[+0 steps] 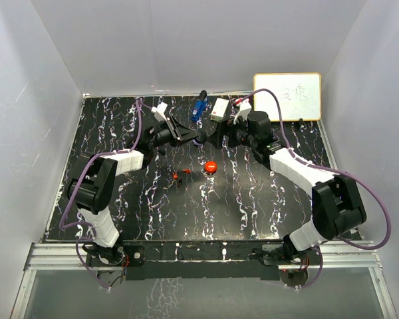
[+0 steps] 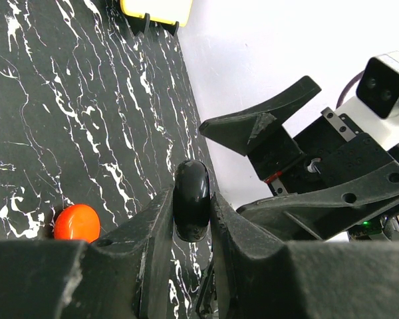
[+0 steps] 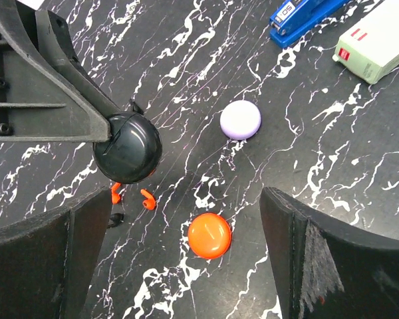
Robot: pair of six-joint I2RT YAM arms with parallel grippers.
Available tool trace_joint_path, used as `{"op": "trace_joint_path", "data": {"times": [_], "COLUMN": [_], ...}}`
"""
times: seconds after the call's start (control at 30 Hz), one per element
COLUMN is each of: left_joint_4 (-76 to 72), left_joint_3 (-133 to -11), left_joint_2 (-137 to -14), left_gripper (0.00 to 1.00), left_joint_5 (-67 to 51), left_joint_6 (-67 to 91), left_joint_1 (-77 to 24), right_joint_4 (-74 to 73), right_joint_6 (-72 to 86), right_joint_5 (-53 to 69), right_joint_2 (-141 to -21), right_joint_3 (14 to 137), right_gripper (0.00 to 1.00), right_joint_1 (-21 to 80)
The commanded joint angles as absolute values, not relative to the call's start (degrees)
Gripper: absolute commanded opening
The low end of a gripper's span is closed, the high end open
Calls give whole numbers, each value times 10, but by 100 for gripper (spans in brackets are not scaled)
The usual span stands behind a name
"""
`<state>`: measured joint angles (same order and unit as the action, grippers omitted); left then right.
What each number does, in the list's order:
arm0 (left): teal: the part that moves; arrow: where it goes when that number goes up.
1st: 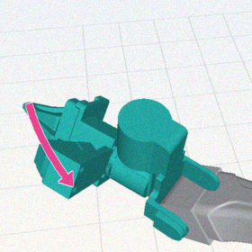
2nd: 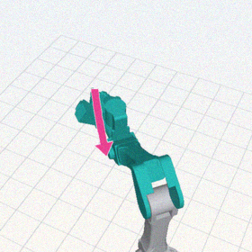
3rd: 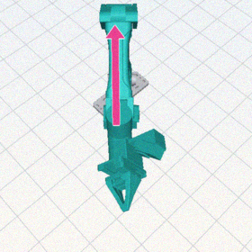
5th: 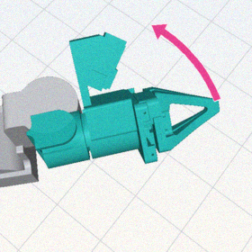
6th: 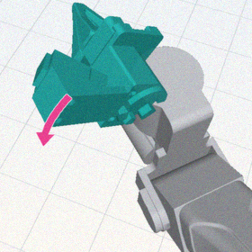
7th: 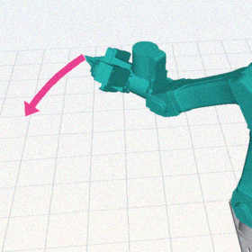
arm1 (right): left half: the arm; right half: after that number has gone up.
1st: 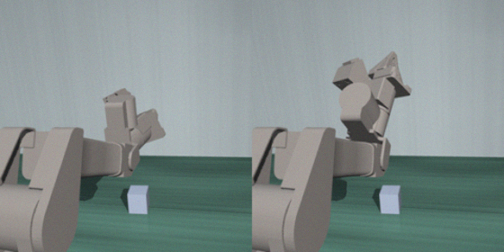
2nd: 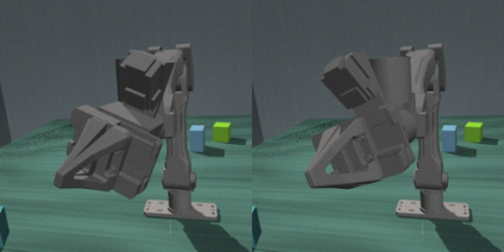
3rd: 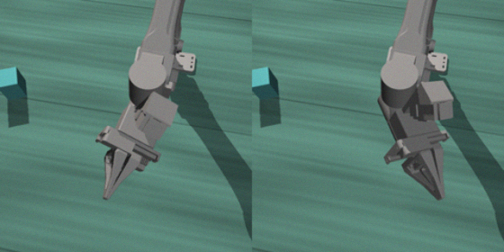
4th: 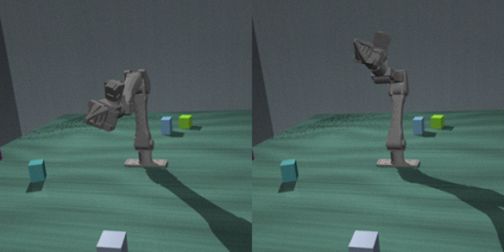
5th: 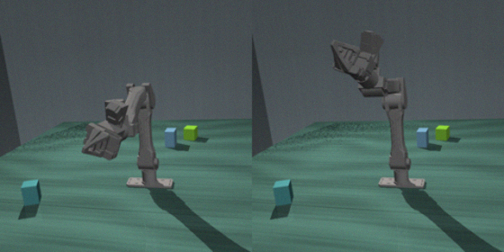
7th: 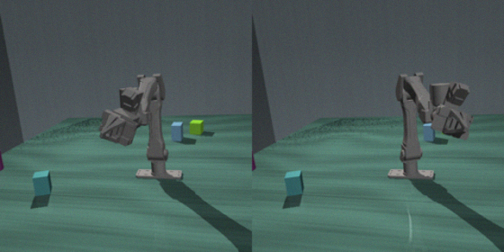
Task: Insert the wireless bluetooth earbuds into the charging case
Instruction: Open the charging case.
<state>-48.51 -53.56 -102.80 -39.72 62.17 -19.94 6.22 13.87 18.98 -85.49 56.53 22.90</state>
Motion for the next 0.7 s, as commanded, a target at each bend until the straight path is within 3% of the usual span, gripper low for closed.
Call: {"op": "trace_joint_path", "data": {"times": [0.0, 0.67], "left_joint_4": [-504, -516], "left_joint_3": [-546, -532], "left_joint_2": [-1020, -1016], "left_gripper": [0, 0], "left_joint_5": [-408, -423], "left_joint_6": [629, 634], "left_joint_1": [-201, -209], "right_joint_4": [88, 137], "right_joint_6": [165, 182], "right_joint_5": [192, 197], "right_joint_2": [-863, -910], "right_joint_3": [590, 589], "right_gripper": [92, 93], "right_joint_1": [234, 235]}}
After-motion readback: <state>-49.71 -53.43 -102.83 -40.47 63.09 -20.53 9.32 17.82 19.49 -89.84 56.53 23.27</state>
